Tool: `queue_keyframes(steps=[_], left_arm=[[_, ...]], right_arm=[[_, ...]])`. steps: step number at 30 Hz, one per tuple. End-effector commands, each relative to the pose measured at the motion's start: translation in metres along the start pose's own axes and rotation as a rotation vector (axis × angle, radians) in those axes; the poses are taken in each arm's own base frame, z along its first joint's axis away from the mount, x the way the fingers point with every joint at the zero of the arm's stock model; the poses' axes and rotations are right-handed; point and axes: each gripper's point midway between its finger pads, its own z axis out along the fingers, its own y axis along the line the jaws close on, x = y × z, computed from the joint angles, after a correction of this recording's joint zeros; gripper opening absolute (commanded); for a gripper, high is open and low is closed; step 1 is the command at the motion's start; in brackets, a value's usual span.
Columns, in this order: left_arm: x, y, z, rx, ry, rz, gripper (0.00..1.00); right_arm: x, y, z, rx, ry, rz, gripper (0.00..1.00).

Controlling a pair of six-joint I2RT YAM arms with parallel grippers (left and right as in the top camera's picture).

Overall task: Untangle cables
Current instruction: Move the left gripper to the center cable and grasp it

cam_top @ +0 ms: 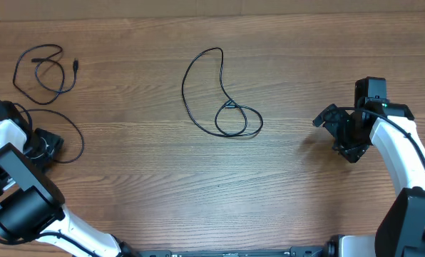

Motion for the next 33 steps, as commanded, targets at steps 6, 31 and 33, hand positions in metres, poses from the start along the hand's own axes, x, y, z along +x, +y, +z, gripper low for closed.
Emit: queue_keyframes(steps=[6,31,33], left_arm=[[0.018,0.005,0.016,0.006,0.038,0.001,0.14],[-0.049,0.046,0.001,-0.334,-0.243,0.383,0.04],[-0.055,0.054,-0.004,-0.387,-0.265,0.375,0.04]], right_arm=[[-0.002,-0.004,0.001,0.013,-0.007,0.003,1.0],[-0.002,-0.004,0.001,0.013,-0.007,0.003,1.0],[-0.002,-0.004,0.001,0.013,-0.008,0.003,1.0]])
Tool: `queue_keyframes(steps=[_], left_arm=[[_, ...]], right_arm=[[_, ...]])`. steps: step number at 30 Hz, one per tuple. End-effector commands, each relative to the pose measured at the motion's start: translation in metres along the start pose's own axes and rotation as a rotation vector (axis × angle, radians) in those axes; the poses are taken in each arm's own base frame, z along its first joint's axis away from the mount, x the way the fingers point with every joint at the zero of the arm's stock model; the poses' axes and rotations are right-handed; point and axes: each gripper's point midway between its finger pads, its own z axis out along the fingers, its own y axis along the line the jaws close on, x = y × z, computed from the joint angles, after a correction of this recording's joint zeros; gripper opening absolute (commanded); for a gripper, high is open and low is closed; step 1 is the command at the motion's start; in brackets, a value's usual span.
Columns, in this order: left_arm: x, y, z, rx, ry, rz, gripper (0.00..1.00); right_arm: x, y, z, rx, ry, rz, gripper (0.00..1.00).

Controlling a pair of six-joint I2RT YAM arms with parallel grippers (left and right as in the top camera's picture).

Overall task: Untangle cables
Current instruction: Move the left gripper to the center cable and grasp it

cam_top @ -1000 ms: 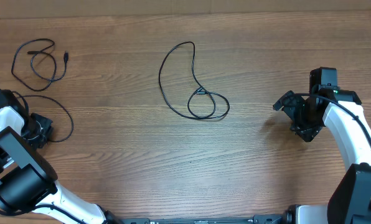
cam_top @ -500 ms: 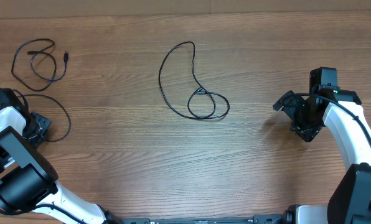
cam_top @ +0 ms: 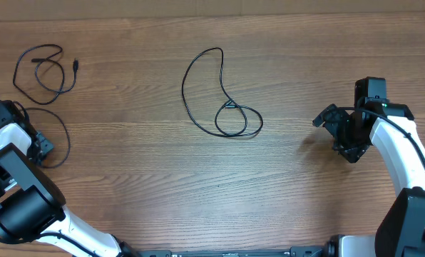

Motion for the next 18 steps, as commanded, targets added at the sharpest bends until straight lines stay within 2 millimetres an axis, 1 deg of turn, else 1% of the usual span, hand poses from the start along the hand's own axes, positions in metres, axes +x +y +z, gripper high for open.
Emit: queue_keyframes(steps=[1,3,4,5,6,8,9,10,12,14,15,17,18], left_arm=[[-0.002,0.03,0.001,-0.178,-0.013,0.053,0.07],[-0.011,0.028,-0.004,-0.164,-0.028,0.035,0.39],[-0.013,0.025,-0.007,-0.151,-0.031,0.027,0.62],[-0.017,0.023,-0.01,-0.142,-0.038,0.014,0.82],[-0.021,0.02,-0.014,-0.137,-0.044,0.003,0.86],[-0.027,0.014,-0.023,-0.128,-0.055,0.008,0.88],[-0.031,0.01,-0.028,-0.12,-0.06,0.017,0.91],[-0.035,0.004,-0.034,-0.111,-0.066,0.027,0.97],[-0.04,-0.015,-0.047,-0.05,-0.068,0.053,1.0],[-0.038,-0.047,-0.061,0.094,-0.038,0.084,1.0],[-0.034,-0.07,-0.071,0.208,-0.014,0.102,1.0],[-0.024,-0.129,-0.104,0.526,0.039,0.139,1.0],[-0.017,-0.159,-0.126,0.706,0.066,0.158,1.0]], right_arm=[[-0.002,-0.004,0.001,0.013,-0.007,0.003,1.0],[-0.002,-0.004,0.001,0.013,-0.007,0.003,1.0],[-0.002,-0.004,0.001,0.013,-0.007,0.003,1.0],[-0.002,-0.004,0.001,0.013,-0.007,0.003,1.0],[-0.002,-0.004,0.001,0.013,-0.007,0.003,1.0],[-0.002,-0.004,0.001,0.013,-0.007,0.003,1.0],[-0.002,-0.004,0.001,0.013,-0.007,0.003,1.0],[-0.002,-0.004,0.001,0.013,-0.007,0.003,1.0],[-0.002,-0.004,0.001,0.013,-0.007,0.003,1.0],[-0.002,-0.004,0.001,0.013,-0.007,0.003,1.0],[-0.002,-0.004,0.001,0.013,-0.007,0.003,1.0],[-0.002,-0.004,0.001,0.013,-0.007,0.003,1.0],[-0.002,-0.004,0.001,0.013,-0.007,0.003,1.0]])
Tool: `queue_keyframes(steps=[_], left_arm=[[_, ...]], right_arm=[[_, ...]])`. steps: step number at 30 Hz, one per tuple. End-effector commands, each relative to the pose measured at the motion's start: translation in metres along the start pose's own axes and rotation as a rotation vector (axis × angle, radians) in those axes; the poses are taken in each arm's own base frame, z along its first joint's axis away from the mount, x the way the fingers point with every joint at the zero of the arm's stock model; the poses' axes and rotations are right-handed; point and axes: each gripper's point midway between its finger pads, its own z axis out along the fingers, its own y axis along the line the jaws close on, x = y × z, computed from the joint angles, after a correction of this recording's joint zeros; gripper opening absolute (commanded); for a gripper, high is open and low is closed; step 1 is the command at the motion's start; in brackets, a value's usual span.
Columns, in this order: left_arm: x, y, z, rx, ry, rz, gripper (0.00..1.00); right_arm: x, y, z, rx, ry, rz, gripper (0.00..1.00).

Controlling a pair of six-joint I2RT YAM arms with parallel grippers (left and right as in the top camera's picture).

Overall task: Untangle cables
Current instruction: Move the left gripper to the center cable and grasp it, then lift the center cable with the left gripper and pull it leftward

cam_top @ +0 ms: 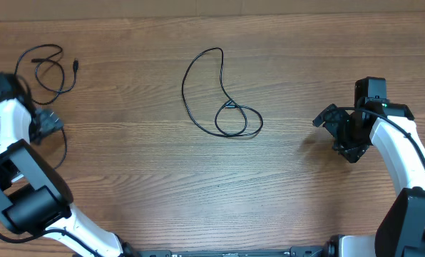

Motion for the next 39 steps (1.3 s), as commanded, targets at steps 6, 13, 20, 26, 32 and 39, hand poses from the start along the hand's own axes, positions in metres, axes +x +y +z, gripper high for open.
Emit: queue_keyframes(steps=[6,13,20,26,32,39], left_arm=[[0.033,-0.236,-0.148,1.238,0.154,0.154,1.0],[0.094,-0.289,-0.119,0.85,0.147,0.312,1.0],[0.129,-0.316,-0.108,0.522,0.001,0.38,0.96],[0.145,-0.329,-0.104,0.403,-0.078,0.403,0.89],[0.151,-0.343,-0.091,0.385,-0.108,0.425,0.78],[0.159,-0.36,-0.076,0.434,-0.082,0.431,0.61]], right_arm=[[-0.002,-0.004,0.001,0.014,-0.007,0.003,1.0],[-0.002,-0.004,0.001,0.014,-0.007,0.003,1.0],[-0.002,-0.004,0.001,0.014,-0.007,0.003,1.0],[-0.002,-0.004,0.001,0.014,-0.007,0.003,1.0],[-0.002,-0.004,0.001,0.014,-0.007,0.003,1.0],[-0.002,-0.004,0.001,0.014,-0.007,0.003,1.0]])
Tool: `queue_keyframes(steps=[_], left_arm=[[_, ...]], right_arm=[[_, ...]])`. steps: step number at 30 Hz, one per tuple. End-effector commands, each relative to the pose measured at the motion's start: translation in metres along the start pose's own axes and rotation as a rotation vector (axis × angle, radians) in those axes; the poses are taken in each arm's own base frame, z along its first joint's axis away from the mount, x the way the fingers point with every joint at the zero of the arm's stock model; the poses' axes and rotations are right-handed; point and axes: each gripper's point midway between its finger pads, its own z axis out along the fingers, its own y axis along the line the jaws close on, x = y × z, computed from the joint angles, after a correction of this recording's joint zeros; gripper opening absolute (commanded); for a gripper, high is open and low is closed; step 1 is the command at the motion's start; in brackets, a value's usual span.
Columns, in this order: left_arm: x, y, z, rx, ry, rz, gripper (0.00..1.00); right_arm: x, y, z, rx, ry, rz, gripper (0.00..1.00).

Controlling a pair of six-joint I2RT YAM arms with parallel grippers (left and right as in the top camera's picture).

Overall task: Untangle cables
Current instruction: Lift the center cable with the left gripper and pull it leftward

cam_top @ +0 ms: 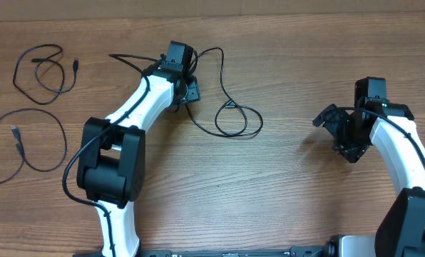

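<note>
Three thin black cables lie apart on the wooden table (284,200). One small coil (43,68) is at the far left. A bigger loop (27,143) with a plug end lies below it. The third cable (234,118), a long arc ending in a tangled double loop, sits in the middle. My left gripper (190,90) is down on the left side of that arc and hides it there; whether its fingers are closed on the cable does not show. My right gripper (334,134) hovers open at the right, well clear of every cable.
The left arm (137,100) stretches diagonally from the bottom left to the table's middle, with its own wire (130,61) sticking out to the upper left. The right arm (401,153) occupies the right edge.
My left gripper has left the far left edge and now sits on the middle cable's left side. The cable it had there now lies loose as a loop at the left. The right arm is unchanged.
At first my left gripper was at the left edge on the large loop below the small coil. Then that loop looked pulled narrower, and later the gripper was higher beside the coil. Now the loop rests free and the gripper is at the middle cable.
</note>
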Motion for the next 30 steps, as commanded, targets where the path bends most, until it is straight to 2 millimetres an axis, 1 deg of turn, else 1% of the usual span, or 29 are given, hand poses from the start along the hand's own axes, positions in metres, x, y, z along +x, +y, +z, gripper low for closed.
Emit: queue_keyframes(steps=[1,2,3,5,8,11,12,13,14,16,18,19,21,23,27,30], left_arm=[[0.0,0.0,0.014,-0.009,0.005,-0.005,0.61],[0.0,0.0,0.015,-0.008,0.005,-0.005,0.61],[0.001,0.0,0.017,-0.011,0.007,-0.004,0.57],[0.001,0.0,0.022,-0.012,0.007,-0.004,0.43],[0.0,0.0,0.027,-0.015,-0.002,-0.005,0.35],[0.0,0.001,0.029,-0.019,0.0,-0.005,0.35],[0.001,0.001,0.029,-0.019,0.0,-0.004,0.33],[0.001,0.001,0.029,-0.019,0.0,-0.004,0.22],[0.0,0.001,0.029,-0.019,-0.001,-0.005,0.04],[-0.002,0.0,0.028,-0.015,-0.006,-0.005,0.04],[-0.01,-0.003,0.019,-0.006,-0.021,-0.008,0.04],[-0.015,-0.006,0.011,0.003,-0.032,-0.01,0.04],[-0.029,-0.012,-0.011,0.018,-0.061,-0.012,0.04],[-0.045,-0.018,-0.042,0.038,-0.097,-0.016,0.04],[-0.076,-0.028,-0.124,0.096,-0.203,-0.025,0.04],[-0.092,-0.031,-0.193,0.153,-0.308,-0.034,0.04]], right_arm=[[-0.002,-0.004,0.001,0.013,-0.008,0.003,1.0],[-0.002,-0.004,0.001,0.013,-0.008,0.003,1.0],[-0.002,-0.004,0.001,0.013,-0.008,0.003,1.0],[-0.002,-0.004,0.001,0.013,-0.008,0.003,1.0],[-0.002,-0.004,0.001,0.013,-0.008,0.003,1.0],[-0.002,-0.004,0.001,0.013,-0.008,0.003,1.0],[-0.002,-0.004,0.001,0.013,-0.008,0.003,1.0],[-0.002,-0.004,0.001,0.013,-0.008,0.003,1.0],[-0.002,-0.004,0.001,0.013,-0.008,0.003,1.0],[-0.002,-0.004,0.001,0.013,-0.008,0.003,1.0],[-0.002,-0.004,0.001,0.013,-0.008,0.003,1.0],[-0.002,-0.004,0.001,0.013,-0.008,0.003,1.0],[-0.002,-0.004,0.001,0.013,-0.008,0.003,1.0],[-0.002,-0.004,0.001,0.013,-0.008,0.003,1.0],[-0.002,-0.004,0.001,0.013,-0.008,0.003,1.0],[-0.002,-0.004,0.001,0.013,-0.008,0.003,1.0]])
